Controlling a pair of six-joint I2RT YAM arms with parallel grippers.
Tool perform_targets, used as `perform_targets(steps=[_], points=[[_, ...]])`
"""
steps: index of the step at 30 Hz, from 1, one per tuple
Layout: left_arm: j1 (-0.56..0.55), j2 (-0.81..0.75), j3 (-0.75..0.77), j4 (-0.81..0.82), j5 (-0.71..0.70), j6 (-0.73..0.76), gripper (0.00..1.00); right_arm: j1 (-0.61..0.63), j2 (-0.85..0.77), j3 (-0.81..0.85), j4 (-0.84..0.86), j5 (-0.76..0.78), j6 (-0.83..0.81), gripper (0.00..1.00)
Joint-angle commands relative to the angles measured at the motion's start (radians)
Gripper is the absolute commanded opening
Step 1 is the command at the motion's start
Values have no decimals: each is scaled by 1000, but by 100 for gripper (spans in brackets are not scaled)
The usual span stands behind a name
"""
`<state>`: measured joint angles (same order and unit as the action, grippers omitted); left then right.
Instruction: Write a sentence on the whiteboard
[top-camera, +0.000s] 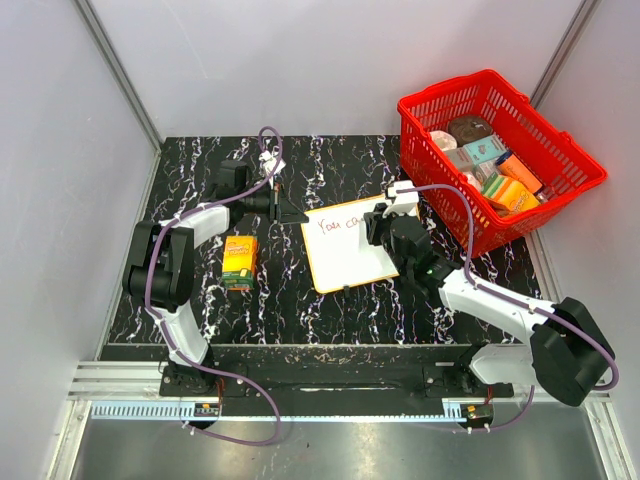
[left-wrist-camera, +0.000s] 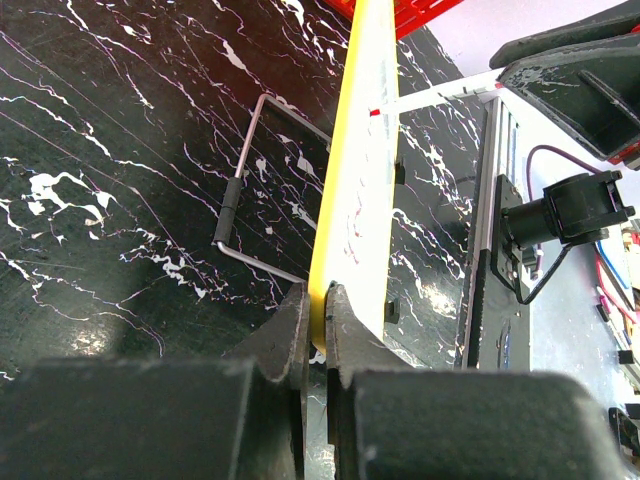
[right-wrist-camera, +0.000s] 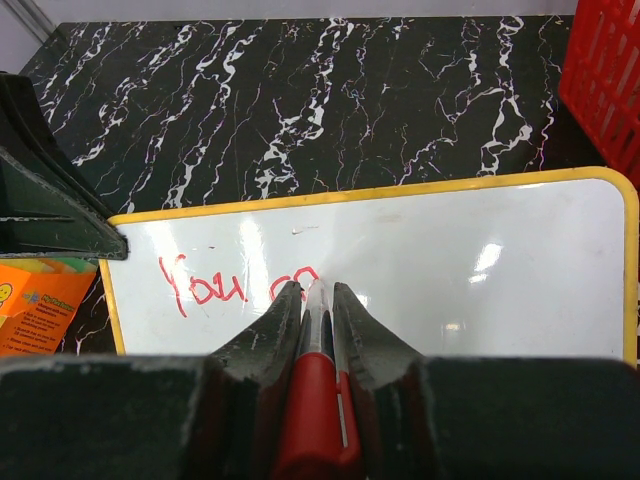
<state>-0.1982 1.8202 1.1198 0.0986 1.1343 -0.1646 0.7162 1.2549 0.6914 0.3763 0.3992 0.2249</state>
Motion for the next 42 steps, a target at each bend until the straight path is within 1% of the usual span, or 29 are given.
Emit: perform_targets(steps=[1, 18, 26, 33, 42], points=[[-37, -15, 5, -37, -11, 106, 0, -9, -9, 17, 21, 1, -10, 0], [-37, -15, 8, -45, -16, 111, 0, -11, -51, -26, -1, -19, -18, 0], [-38, -18, 8, -53, -18, 117, 0, -11, -61, -20, 3, 6, -27, 0], [-38, -16, 11, -60, -24, 122, 0, -11, -103, -10, 19, 7, -29, 0], [-38, -19, 9, -65, -27, 128, 0, -9, -60, 10, 26, 18, -36, 0]])
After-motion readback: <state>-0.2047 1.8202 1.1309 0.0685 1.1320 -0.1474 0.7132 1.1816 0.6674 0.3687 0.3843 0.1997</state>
